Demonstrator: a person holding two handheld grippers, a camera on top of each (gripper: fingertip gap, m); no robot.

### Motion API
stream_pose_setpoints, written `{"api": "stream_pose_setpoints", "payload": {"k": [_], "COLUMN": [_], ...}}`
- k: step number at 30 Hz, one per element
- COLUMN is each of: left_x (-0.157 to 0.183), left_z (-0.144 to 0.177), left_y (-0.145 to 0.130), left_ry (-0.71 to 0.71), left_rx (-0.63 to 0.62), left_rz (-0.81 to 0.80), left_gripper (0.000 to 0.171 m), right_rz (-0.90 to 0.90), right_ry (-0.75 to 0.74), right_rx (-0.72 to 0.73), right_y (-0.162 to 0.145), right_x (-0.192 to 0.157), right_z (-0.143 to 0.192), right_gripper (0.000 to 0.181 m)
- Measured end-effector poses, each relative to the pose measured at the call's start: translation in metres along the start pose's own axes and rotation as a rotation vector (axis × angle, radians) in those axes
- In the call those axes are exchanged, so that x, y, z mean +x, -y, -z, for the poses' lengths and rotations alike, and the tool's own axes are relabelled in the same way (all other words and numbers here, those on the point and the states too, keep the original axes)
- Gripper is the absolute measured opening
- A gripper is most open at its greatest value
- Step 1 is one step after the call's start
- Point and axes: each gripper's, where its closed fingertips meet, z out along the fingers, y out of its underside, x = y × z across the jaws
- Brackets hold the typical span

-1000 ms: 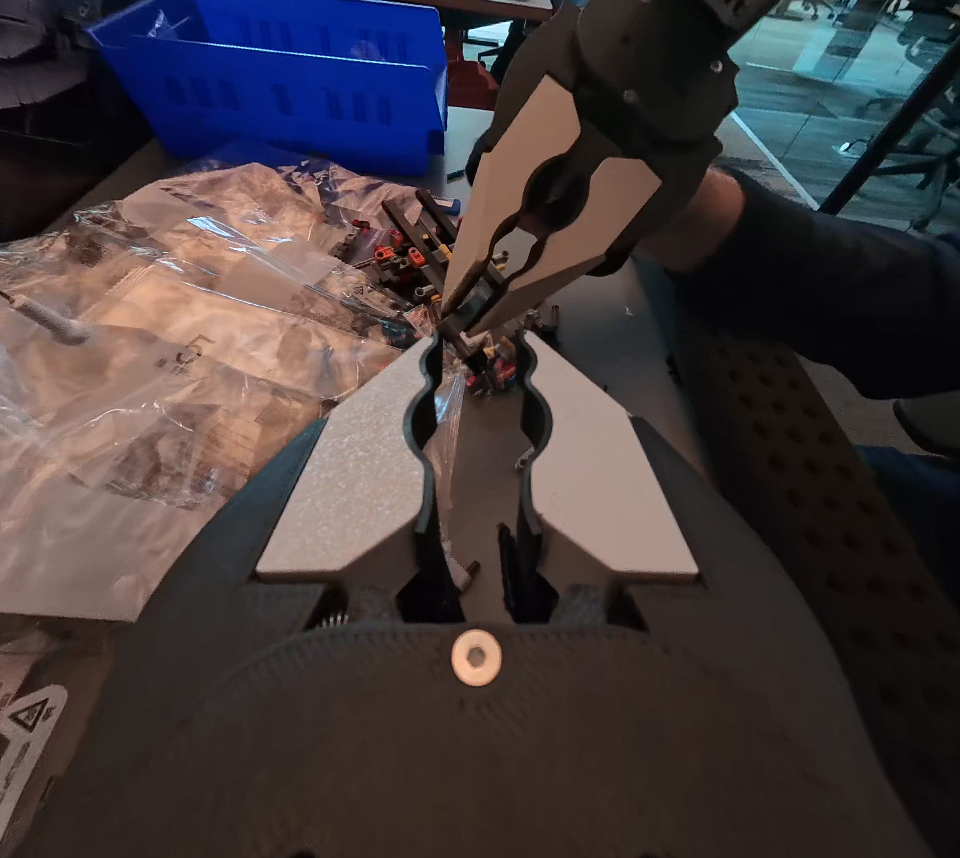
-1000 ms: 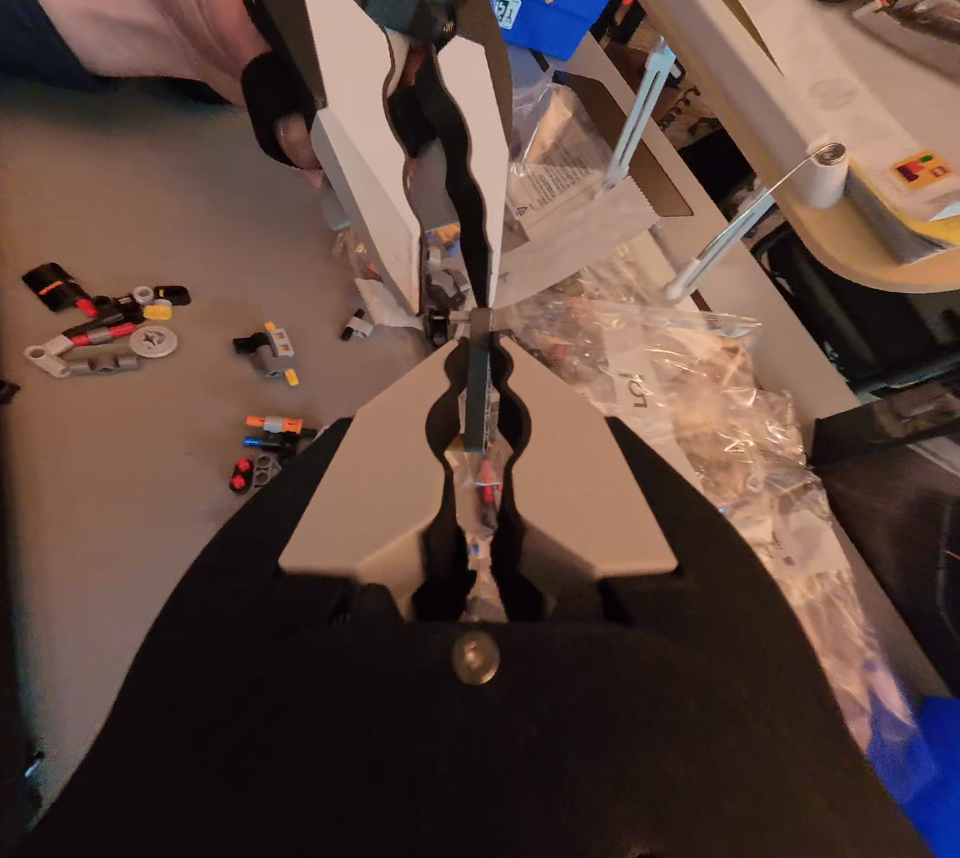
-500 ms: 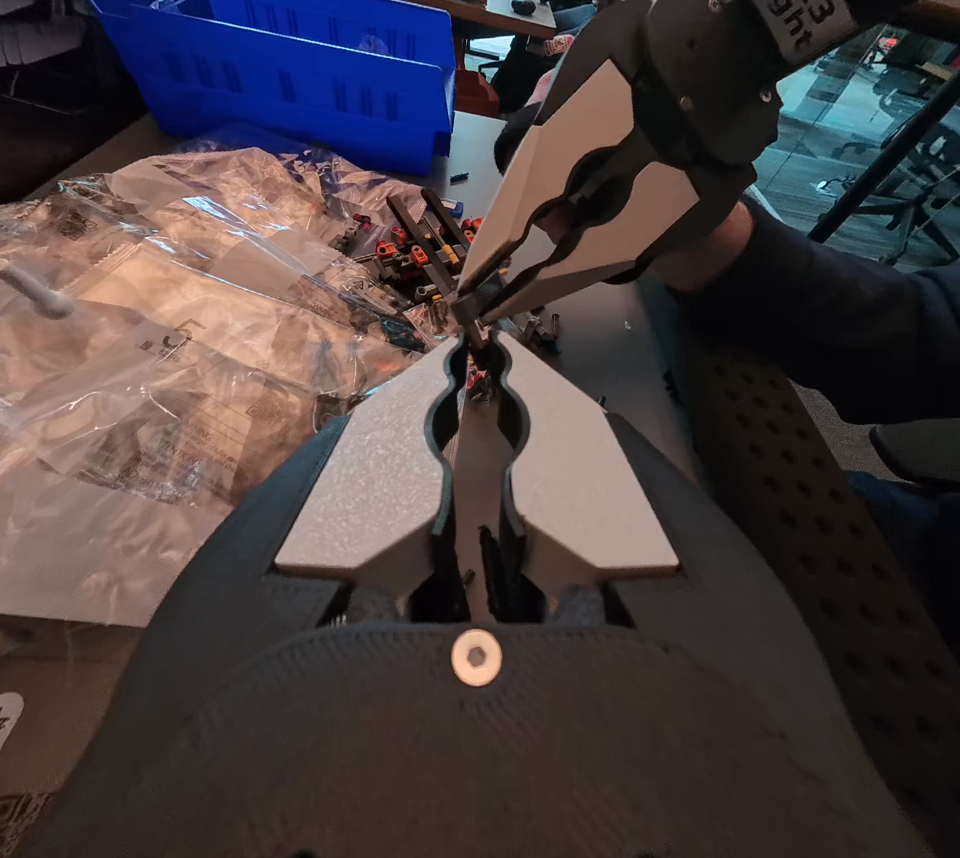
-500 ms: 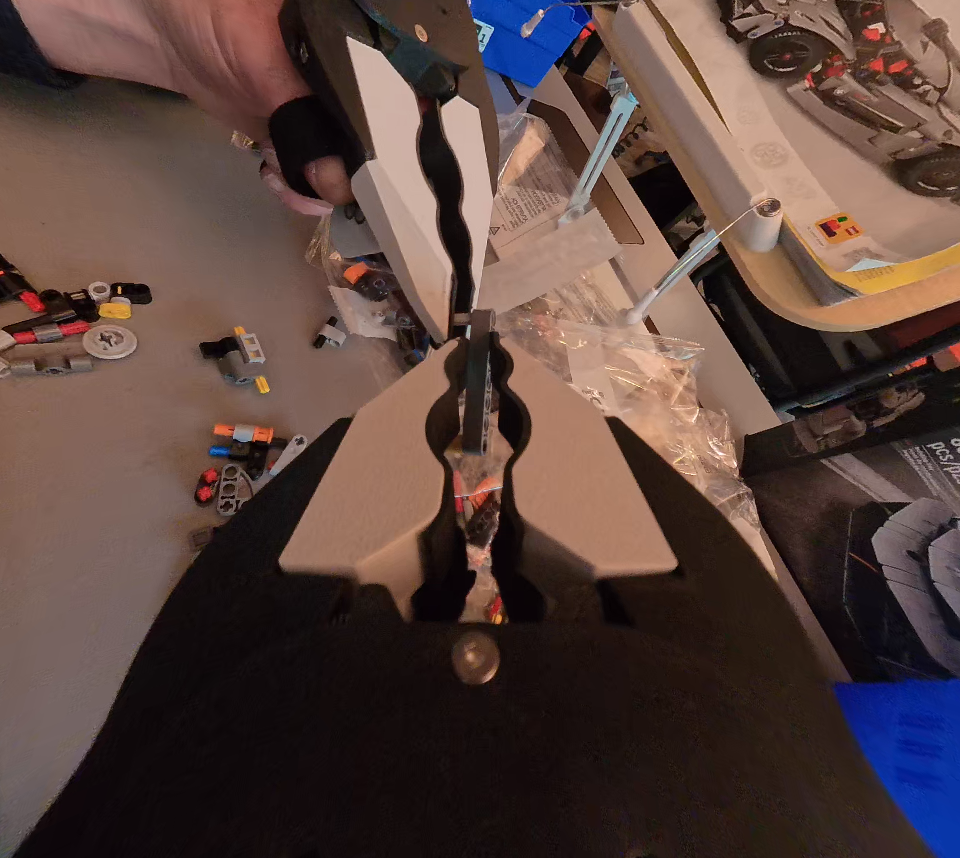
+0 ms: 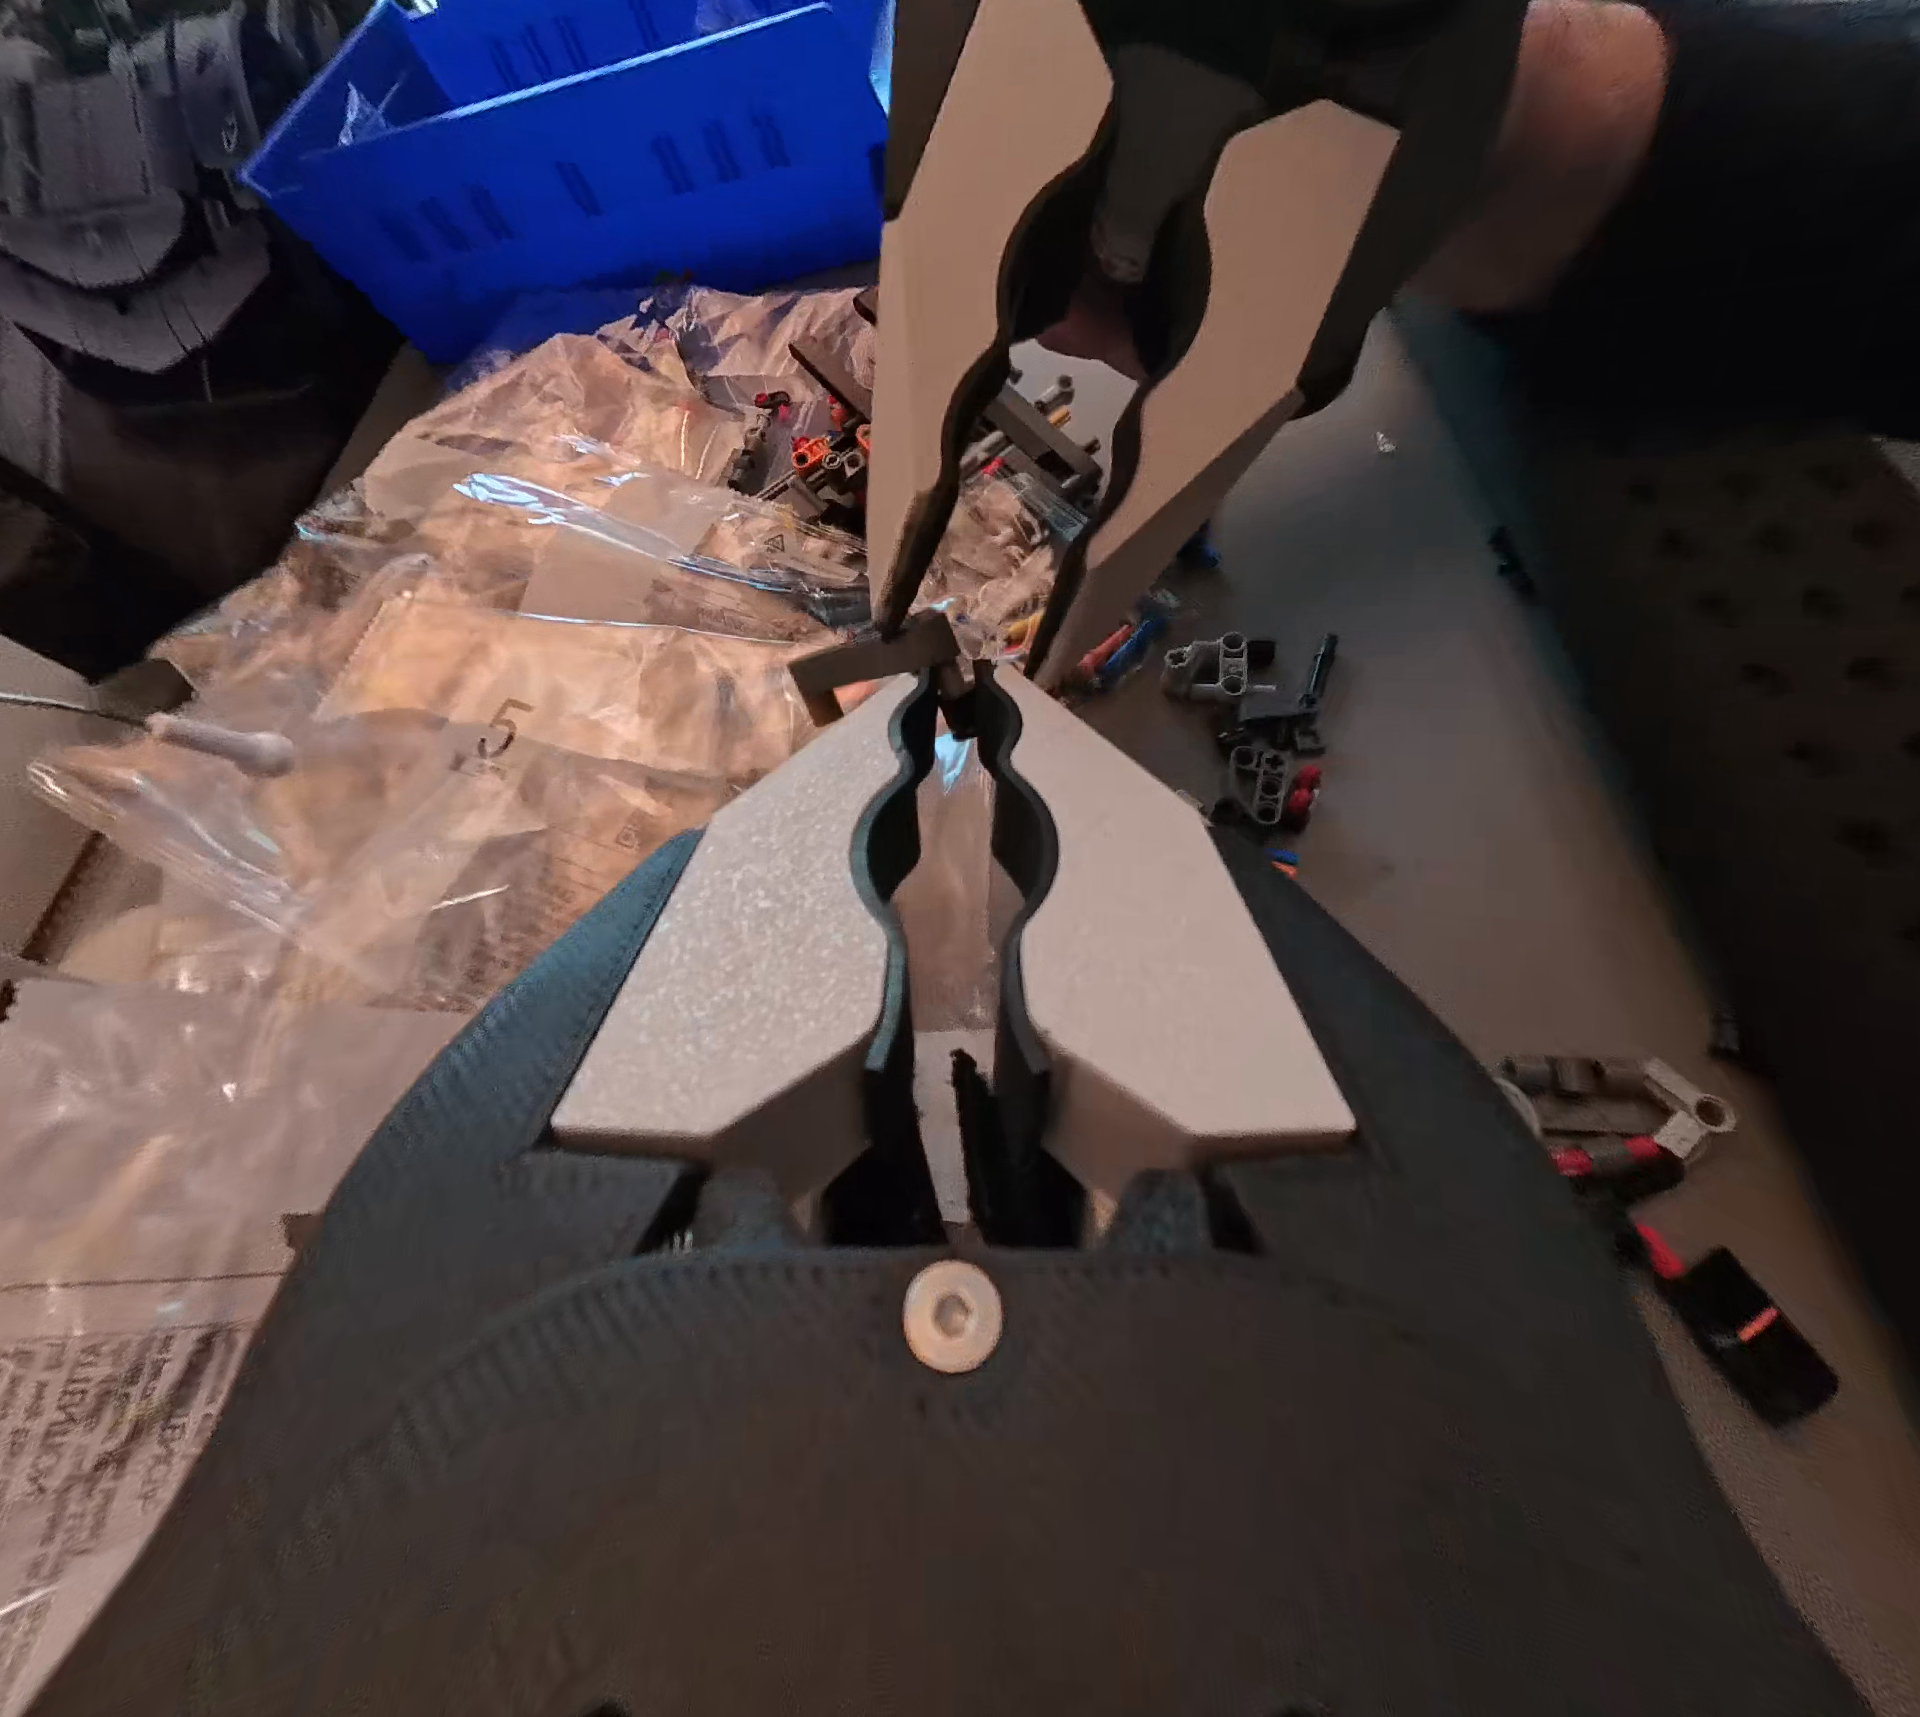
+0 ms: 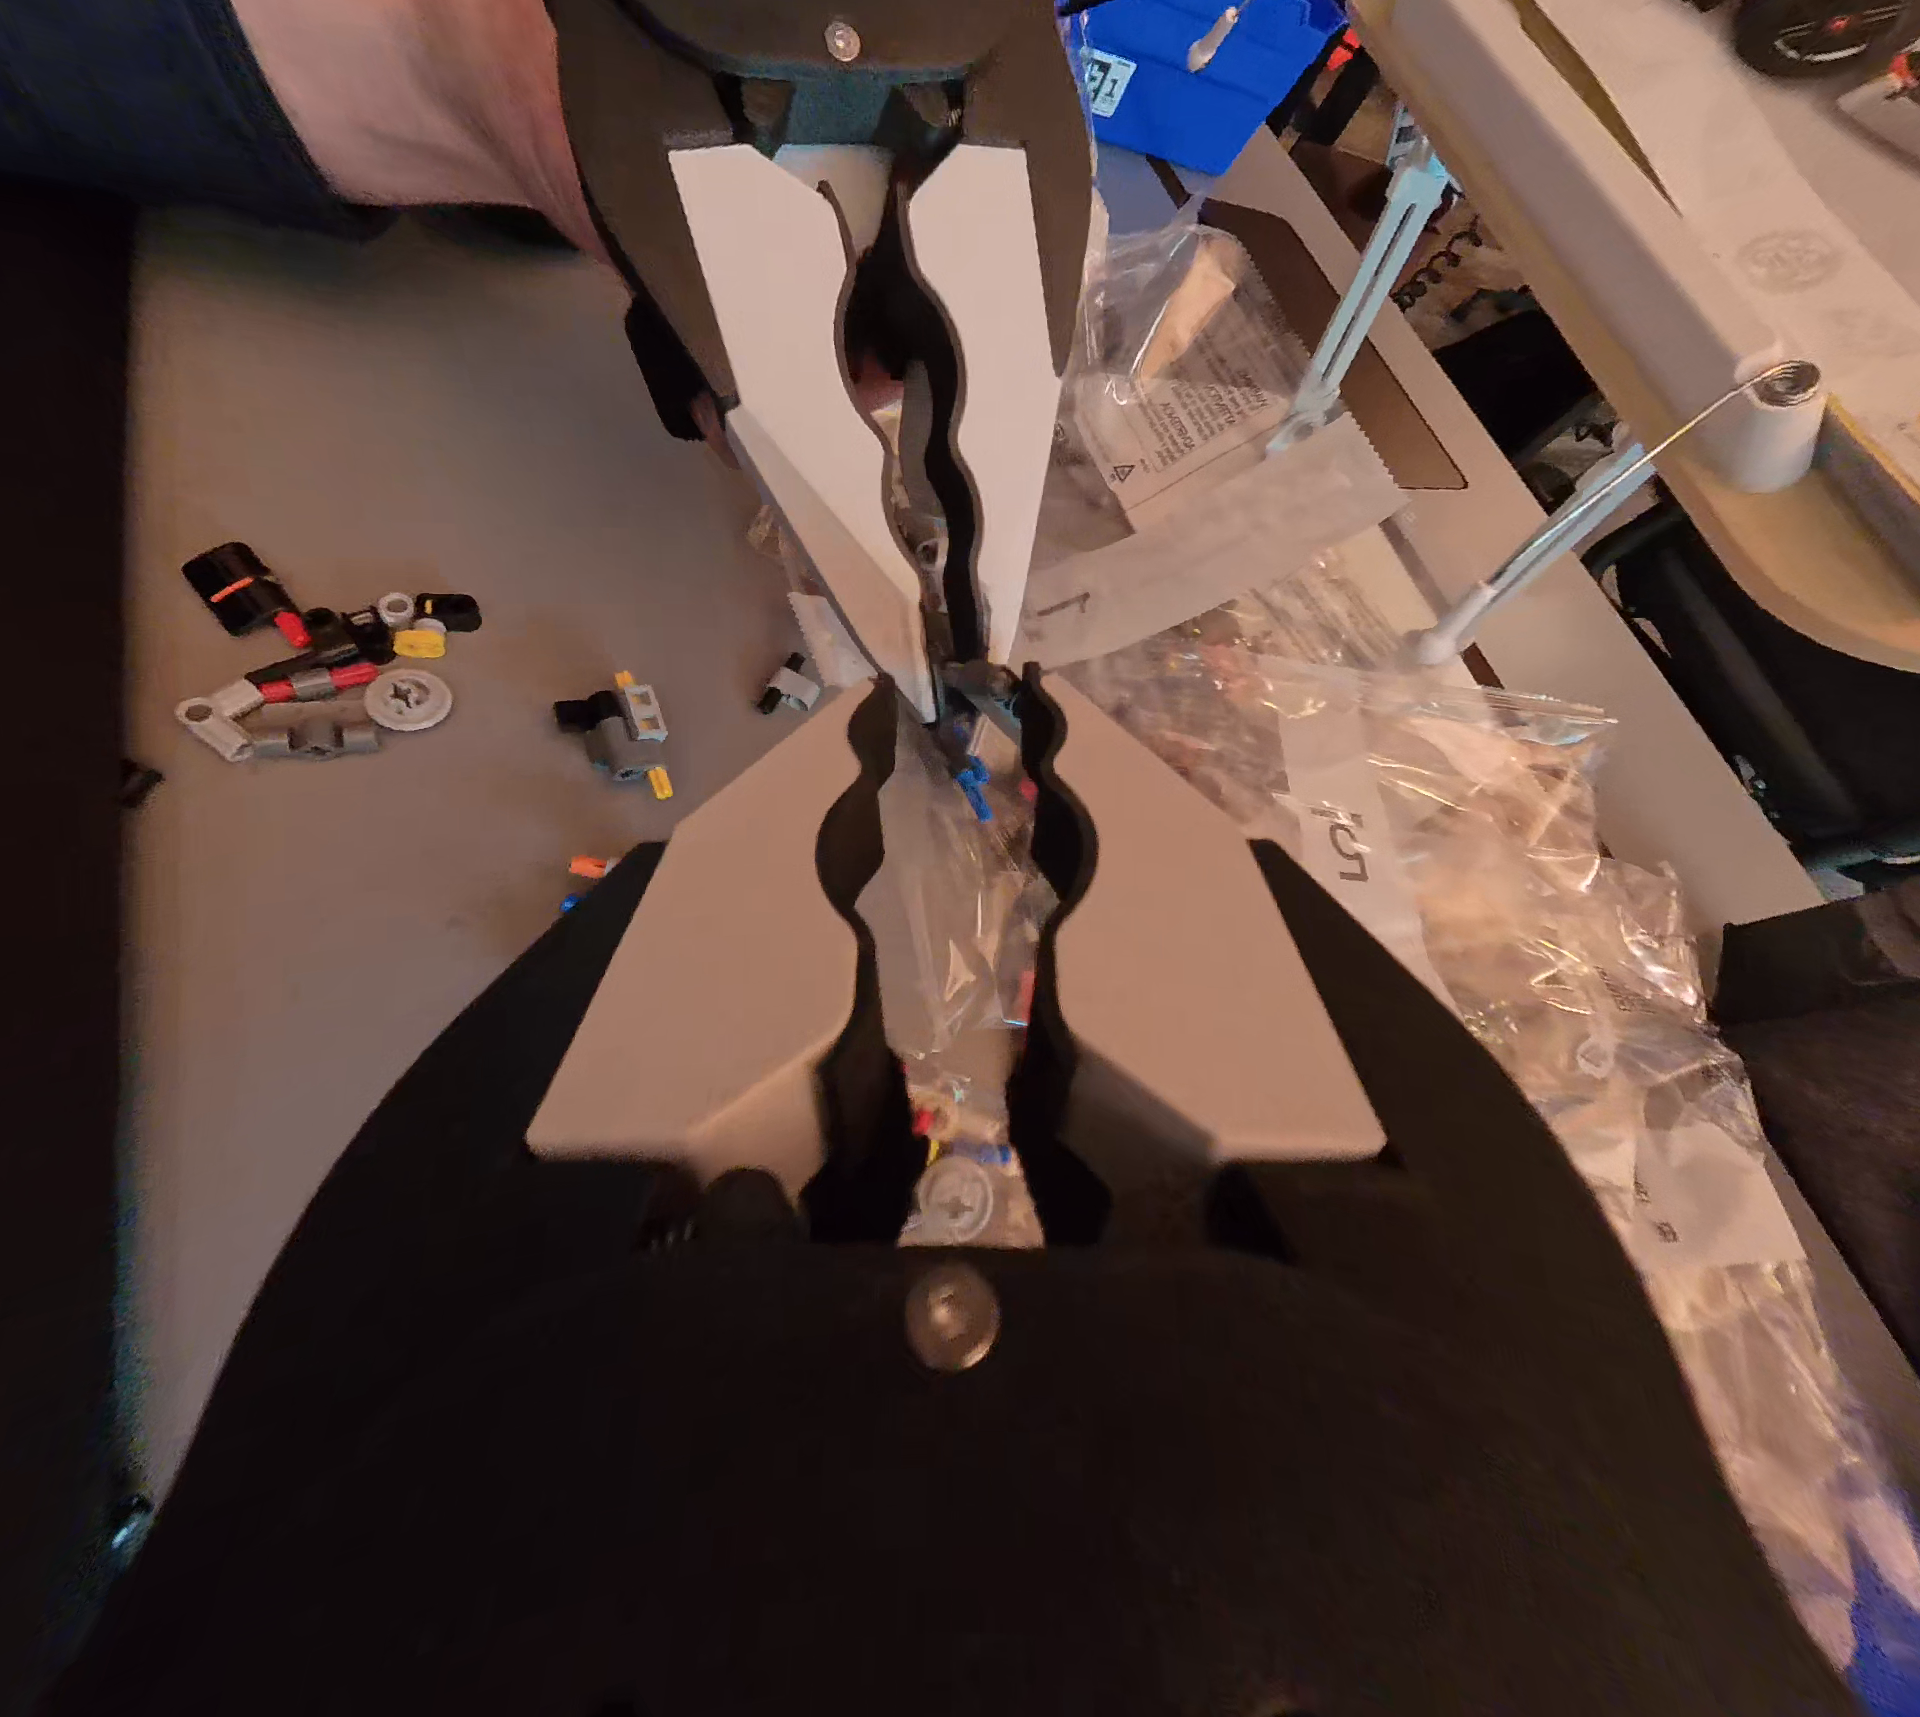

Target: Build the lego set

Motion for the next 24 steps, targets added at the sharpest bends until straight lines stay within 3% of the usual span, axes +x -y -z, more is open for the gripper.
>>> {"api": "stream_pose_setpoints", "payload": {"k": [3, 12, 24], "left_x": [0.003, 0.008, 0.005], "left_z": [0.0, -0.003, -0.002], "left_y": [-0.001, -0.011, -0.018], "left_ry": [0.008, 0.028, 0.058], "left_rx": [-0.025, -0.104, -0.157], "left_rz": [-0.067, -0.169, -0.23], "left_gripper": [0.005, 0.005, 0.005], "right_rz": [-0.035, 0.013, 0.052], "right_ry": [0.013, 0.027, 0.0], "right_rx": [0.025, -0.029, -0.082], "right_y": [0.003, -0.005, -0.007], "right_x": [0.001, -0.006, -0.006], "right_z": [0.004, -0.002, -0.002], "right_gripper": [0.004, 0.015, 0.004]}}
